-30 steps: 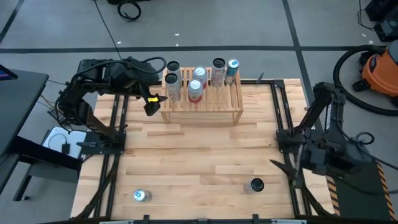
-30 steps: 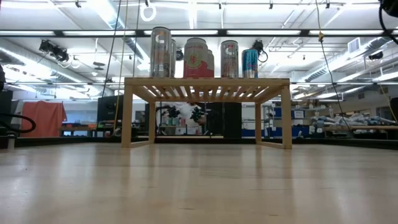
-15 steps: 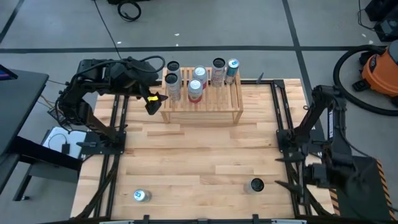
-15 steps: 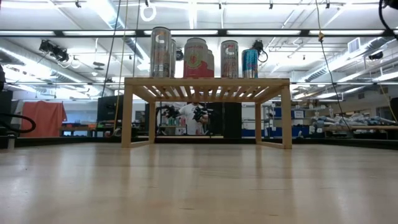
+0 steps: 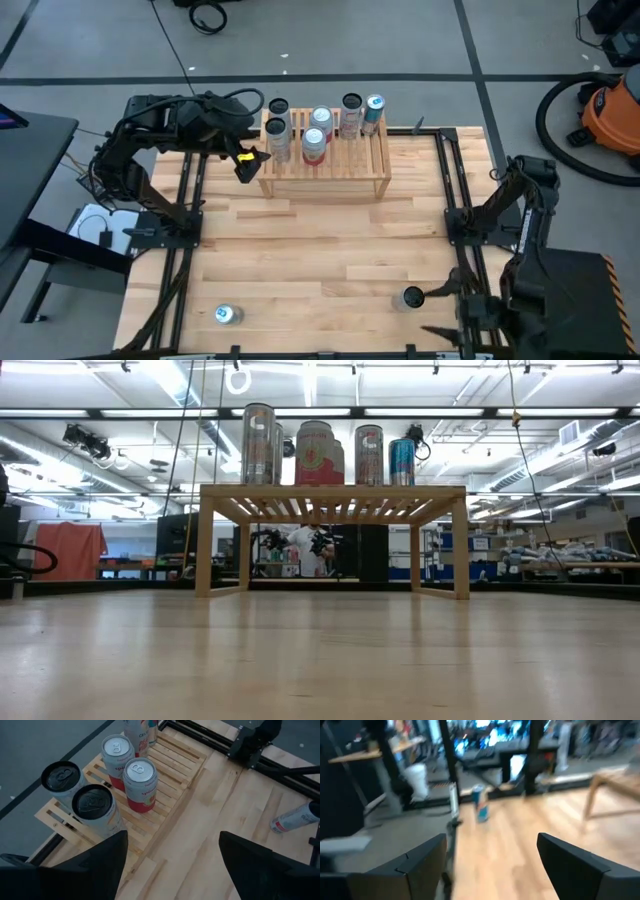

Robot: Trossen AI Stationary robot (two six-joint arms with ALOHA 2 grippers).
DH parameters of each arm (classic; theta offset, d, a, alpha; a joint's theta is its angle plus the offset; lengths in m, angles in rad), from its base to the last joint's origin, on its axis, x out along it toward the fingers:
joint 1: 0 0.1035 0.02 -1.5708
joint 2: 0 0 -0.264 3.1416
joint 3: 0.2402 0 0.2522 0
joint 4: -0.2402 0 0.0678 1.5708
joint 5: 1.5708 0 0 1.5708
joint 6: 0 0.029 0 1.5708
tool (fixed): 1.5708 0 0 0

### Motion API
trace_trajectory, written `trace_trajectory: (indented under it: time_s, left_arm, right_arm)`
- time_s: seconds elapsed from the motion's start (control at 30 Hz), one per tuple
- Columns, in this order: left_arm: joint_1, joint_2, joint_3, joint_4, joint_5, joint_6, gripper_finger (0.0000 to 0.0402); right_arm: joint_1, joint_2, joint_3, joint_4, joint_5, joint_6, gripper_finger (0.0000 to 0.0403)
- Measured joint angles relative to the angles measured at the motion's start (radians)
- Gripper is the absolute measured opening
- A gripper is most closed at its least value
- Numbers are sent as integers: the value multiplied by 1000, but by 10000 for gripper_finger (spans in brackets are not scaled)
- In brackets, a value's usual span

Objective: Place canned beverage on shelf
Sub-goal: Put the white pink soda can on the shelf aligned with the other white pink soda can

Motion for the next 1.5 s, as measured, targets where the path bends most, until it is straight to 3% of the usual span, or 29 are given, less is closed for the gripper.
trace_trajectory:
  time_s: [0.3, 0.6, 0.7, 0.87, 1.0, 1.5]
  left_arm:
    - [0, 0, 0, 3, 0, -1, 315]
    - [0, 0, 0, 4, 0, -27, 315]
    - [0, 0, 0, 4, 0, -27, 315]
    - [0, 0, 0, 4, 0, -27, 315]
    - [0, 0, 0, 4, 0, -27, 315]
    - [0, 0, 0, 5, 0, -29, 315]
  right_arm:
    - [-69, 64, 0, 5, -155, 66, 318]
    - [-87, 53, 0, -21, -161, 73, 318]
    - [-80, 53, 0, -124, -180, 178, 318]
    - [-72, 53, 0, -351, -330, 477, 318]
    - [-70, 53, 0, -458, -382, 625, 318]
    - [-74, 91, 6, -466, -437, 650, 318]
